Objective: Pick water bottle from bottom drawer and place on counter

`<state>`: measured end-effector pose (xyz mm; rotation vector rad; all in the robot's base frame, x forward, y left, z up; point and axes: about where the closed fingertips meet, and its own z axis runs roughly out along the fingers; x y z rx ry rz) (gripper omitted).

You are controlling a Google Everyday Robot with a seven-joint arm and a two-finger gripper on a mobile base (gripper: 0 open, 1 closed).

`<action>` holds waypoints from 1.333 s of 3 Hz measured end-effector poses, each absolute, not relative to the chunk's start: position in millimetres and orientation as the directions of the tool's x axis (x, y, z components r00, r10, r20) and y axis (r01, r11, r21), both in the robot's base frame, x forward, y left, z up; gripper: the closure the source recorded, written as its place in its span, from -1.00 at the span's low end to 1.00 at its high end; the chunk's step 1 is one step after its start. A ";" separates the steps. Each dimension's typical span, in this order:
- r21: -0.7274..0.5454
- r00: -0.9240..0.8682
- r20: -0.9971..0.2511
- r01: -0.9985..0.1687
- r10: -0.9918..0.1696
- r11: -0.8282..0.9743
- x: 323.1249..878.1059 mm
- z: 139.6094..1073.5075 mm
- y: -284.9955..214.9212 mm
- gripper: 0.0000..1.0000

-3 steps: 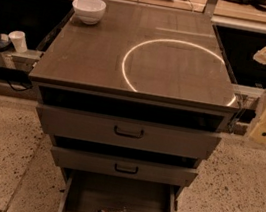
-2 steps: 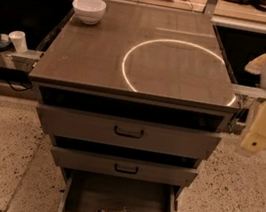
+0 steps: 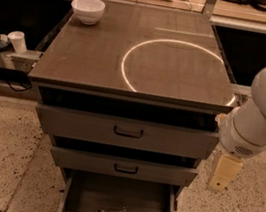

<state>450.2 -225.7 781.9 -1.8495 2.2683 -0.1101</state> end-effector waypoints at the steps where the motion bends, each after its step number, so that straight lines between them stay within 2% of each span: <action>1: -0.210 -0.187 -0.125 -0.955 -0.974 0.210 455.3 779.7 -224.2 -1.00; 2: -0.176 -0.087 -0.248 -0.975 -0.965 0.134 459.8 771.2 -187.8 -1.00; 3: -0.120 0.056 -0.347 -0.993 -0.936 -0.015 446.6 719.7 -93.9 -1.00; 4: -0.072 0.143 -0.396 -0.990 -0.907 -0.124 406.4 655.2 -11.9 -1.00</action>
Offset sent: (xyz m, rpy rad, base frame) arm 0.0032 0.0495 -0.0154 0.2724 0.0142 0.2666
